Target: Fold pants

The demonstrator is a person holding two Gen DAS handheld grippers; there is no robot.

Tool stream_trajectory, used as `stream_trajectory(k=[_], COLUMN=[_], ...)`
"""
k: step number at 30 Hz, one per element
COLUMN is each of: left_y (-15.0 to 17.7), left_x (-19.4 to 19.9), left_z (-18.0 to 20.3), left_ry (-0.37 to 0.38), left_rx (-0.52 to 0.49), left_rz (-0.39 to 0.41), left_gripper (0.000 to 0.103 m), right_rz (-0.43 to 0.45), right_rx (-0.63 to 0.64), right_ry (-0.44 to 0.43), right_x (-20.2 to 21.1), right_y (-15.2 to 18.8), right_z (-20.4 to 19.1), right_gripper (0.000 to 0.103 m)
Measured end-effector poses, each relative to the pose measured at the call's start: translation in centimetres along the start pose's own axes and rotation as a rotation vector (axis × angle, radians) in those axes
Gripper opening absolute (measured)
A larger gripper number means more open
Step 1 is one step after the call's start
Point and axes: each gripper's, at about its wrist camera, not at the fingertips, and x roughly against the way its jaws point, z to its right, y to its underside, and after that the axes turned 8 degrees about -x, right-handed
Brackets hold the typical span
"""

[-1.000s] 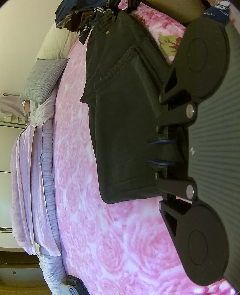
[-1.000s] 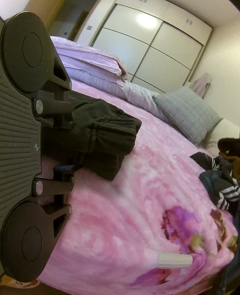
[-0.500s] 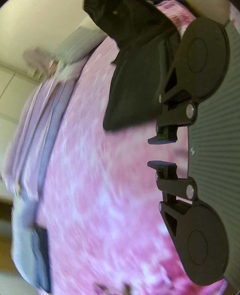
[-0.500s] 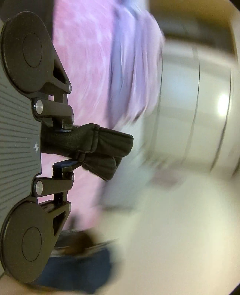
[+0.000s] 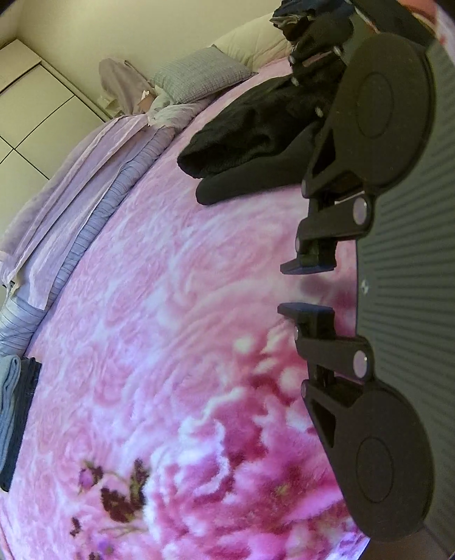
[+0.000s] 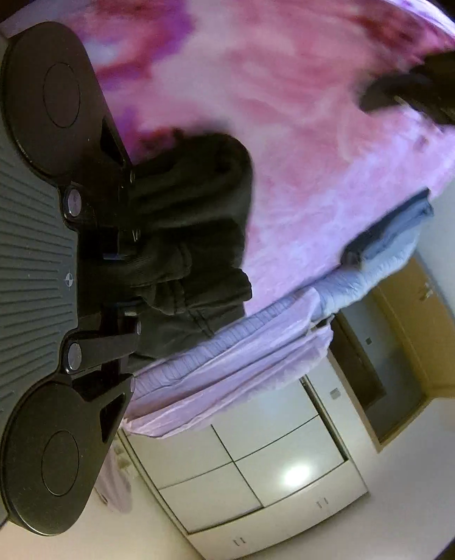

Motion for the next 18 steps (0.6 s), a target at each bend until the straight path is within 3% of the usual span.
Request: stream_trajectory(k=[3,7,10,14,16,18], left_y=[0.0,0.1,0.2,0.2,0.1,0.1], left_x=[-0.3,-0.4,-0.4,-0.5,-0.6,-0.4], left_z=[0.2,0.2,0.3,0.7,1.1,1.7], left_ry=[0.002,0.003,-0.007,-0.031,-0.048,-0.071], left_rx=[0.000,0.004,-0.014,-0.034,-0.043,-0.067], left_rz=[0.006,0.009,0.009,0.010,0.004,-0.005], left_gripper=[0.013,0.013,0.013,0.013,0.013,0.014], right_rz=[0.064,0.128,0.113,0.113,0.059,0.043], right_rx=[-0.024,-0.009,0.051,0.007,-0.003,0.068], right_ry=[0.018,-0.022,-0.041,-0.033,-0.084,-0.061], right_x=[1.4,2.7,2.3,1.7,0.7,0.3], right_y=[-1.0,-1.5,-1.3,-1.7,-1.7,-1.6], right_z=[1.3,1.4,-0.6,-0.9,-1.2,-1.9], right_gripper=[0.014,0.014,0.014,0.015,0.024,0.029])
